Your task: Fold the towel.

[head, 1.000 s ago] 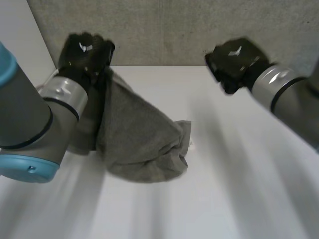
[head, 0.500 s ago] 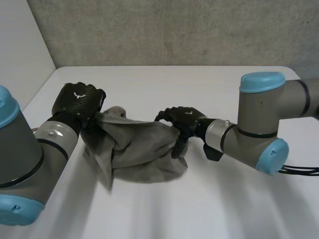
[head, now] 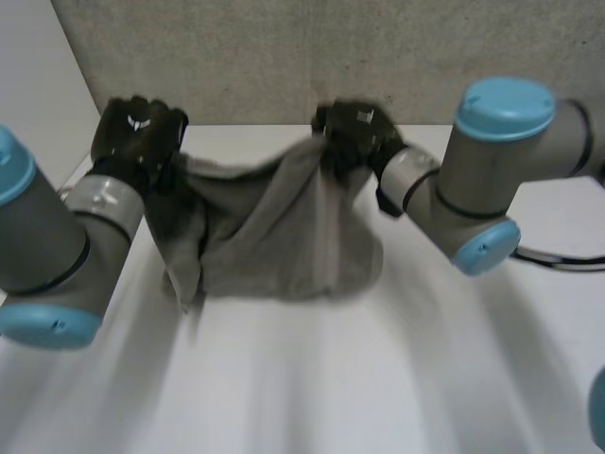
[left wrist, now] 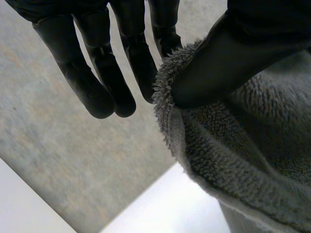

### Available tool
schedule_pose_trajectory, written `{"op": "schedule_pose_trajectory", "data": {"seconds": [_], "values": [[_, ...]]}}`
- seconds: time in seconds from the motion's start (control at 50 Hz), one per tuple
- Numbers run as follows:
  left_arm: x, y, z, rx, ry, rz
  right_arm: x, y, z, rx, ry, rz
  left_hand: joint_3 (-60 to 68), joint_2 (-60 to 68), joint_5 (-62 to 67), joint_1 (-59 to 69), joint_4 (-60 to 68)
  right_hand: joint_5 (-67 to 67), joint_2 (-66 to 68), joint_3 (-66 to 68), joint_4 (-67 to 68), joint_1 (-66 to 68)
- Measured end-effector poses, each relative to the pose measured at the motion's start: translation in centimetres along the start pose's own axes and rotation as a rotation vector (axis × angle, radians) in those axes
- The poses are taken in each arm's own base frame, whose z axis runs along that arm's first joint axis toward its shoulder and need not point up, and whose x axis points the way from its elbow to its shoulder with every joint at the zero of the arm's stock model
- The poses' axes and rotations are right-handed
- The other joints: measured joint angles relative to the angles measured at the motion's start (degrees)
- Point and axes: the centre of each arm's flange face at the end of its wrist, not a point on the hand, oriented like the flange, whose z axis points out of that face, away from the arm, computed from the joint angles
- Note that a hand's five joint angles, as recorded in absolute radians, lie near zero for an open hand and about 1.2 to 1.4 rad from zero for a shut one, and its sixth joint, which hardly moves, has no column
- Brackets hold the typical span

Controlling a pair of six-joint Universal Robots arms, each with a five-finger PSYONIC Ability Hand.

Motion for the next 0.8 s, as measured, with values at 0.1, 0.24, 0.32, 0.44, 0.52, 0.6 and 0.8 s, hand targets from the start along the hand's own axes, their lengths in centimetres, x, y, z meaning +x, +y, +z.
{"op": "schedule_pose_trajectory", "data": {"seconds": [0.1,0.24,0.32,0.44,0.52,0.6,0.8], "values": [[-2.0,-3.2,3.9,0.150,-0.085,0.017,0.8,-6.3,0.3,0.276,0.121,-0.271,0.0,0.0,0.0,0.0,0.4,0.0,0.0,0.2,0.0,0.2],[-4.7,-8.1,6.3,0.398,-0.216,0.021,0.9,-10.0,-0.6,0.462,0.252,-0.512,0.1,0.0,0.0,0.0,0.4,0.0,0.0,0.5,0.0,0.5],[-4.5,-8.4,6.3,0.442,-0.226,0.022,0.3,-7.9,-1.2,0.405,0.220,-0.567,0.1,0.0,0.0,0.0,0.4,0.0,0.0,0.6,0.0,0.5],[-2.4,-4.1,5.2,0.291,-0.145,0.032,-0.2,-4.2,-2.3,0.252,0.162,-0.639,0.1,0.0,0.0,0.0,0.4,0.0,0.2,0.8,0.0,0.5],[0.0,1.3,2.9,0.079,-0.033,0.063,-0.4,-0.2,-3.7,0.029,0.104,-0.735,0.2,0.0,0.0,0.0,0.4,0.0,0.2,0.8,0.0,0.5],[1.8,5.6,-0.1,-0.101,0.071,0.110,-0.7,3.8,-5.8,-0.225,0.013,-0.814,0.2,0.0,0.0,0.0,0.5,0.0,0.2,0.8,0.0,0.5],[3.5,9.5,-4.9,-0.291,0.195,0.214,-0.6,8.3,-10.3,-0.578,-0.110,-0.696,0.3,0.0,0.0,0.0,0.4,-34.8,-34.5,-34.1,-35.7,-34.1]]}}
